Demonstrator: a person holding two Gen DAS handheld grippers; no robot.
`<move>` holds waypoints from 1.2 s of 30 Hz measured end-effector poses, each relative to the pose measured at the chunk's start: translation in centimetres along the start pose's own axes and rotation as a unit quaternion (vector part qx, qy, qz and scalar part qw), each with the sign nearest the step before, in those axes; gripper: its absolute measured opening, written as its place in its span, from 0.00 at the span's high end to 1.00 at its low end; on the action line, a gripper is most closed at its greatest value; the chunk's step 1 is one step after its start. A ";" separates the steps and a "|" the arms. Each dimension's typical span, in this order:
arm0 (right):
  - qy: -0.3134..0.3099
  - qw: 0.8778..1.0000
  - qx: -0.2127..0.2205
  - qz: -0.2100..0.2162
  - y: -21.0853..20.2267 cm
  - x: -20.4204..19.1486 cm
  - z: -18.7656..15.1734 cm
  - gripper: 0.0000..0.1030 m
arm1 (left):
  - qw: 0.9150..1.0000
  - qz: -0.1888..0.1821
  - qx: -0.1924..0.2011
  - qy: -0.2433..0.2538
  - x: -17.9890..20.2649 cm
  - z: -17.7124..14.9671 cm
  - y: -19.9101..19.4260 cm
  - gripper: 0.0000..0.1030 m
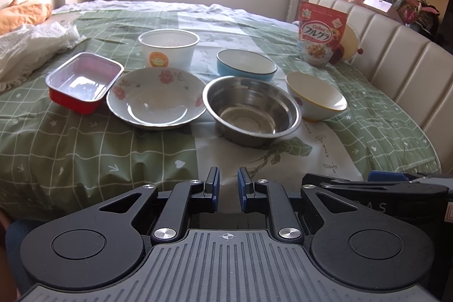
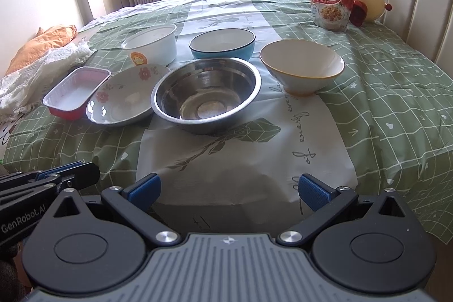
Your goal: Organize plates and bowls
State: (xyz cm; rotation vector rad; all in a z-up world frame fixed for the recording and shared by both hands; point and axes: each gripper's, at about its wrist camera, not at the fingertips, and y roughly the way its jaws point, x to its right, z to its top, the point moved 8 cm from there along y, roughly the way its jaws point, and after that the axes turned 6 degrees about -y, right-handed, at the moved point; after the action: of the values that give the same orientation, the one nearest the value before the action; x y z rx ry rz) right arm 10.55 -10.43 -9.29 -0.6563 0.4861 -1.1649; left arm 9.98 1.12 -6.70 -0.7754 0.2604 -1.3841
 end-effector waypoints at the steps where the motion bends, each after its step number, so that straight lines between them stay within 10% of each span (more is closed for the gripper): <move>1: 0.004 1.000 0.003 0.001 0.2 0.2 0.4 0.00 | 1.000 -0.003 -0.002 -0.006 -0.2 0.5 0.3 0.84; 10: 0.074 0.997 0.017 0.018 5.5 3.7 4.9 0.00 | 0.983 -0.141 -0.068 -0.097 -1.8 5.9 7.1 0.83; 16: 0.105 0.993 0.022 0.049 11.5 5.3 7.6 0.00 | 0.995 -0.077 -0.029 -0.057 -3.8 10.3 11.9 0.83; 29: 0.117 0.991 -0.057 0.045 18.8 5.2 7.3 0.00 | 0.980 -0.150 -0.122 -0.052 -4.8 12.0 19.2 0.82; 36: 0.094 0.992 -0.077 0.038 19.6 4.9 6.6 0.00 | 0.984 -0.131 -0.120 -0.033 -4.5 11.8 19.5 0.82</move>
State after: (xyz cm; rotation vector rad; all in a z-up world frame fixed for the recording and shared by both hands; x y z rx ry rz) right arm 29.76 -8.75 -18.20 -0.6569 0.7611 -1.1296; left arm 31.20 9.14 -11.49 -1.0840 0.2846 -1.5893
